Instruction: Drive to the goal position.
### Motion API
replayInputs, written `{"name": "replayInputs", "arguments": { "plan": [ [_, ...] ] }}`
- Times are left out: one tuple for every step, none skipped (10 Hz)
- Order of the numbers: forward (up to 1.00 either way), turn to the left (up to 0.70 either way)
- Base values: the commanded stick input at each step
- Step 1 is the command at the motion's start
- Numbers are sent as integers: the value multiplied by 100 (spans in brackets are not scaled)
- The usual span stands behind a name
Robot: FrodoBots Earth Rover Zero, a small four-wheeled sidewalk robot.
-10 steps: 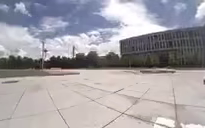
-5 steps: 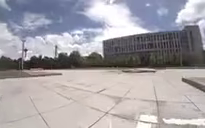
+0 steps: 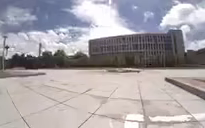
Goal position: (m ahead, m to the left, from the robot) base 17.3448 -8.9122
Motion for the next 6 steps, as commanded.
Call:
{"name": "replayInputs", "arguments": {
  "plan": [
    [0,8],
    [0,17],
    [0,17],
    [0,25],
    [0,31],
    [0,5]
  ]
}}
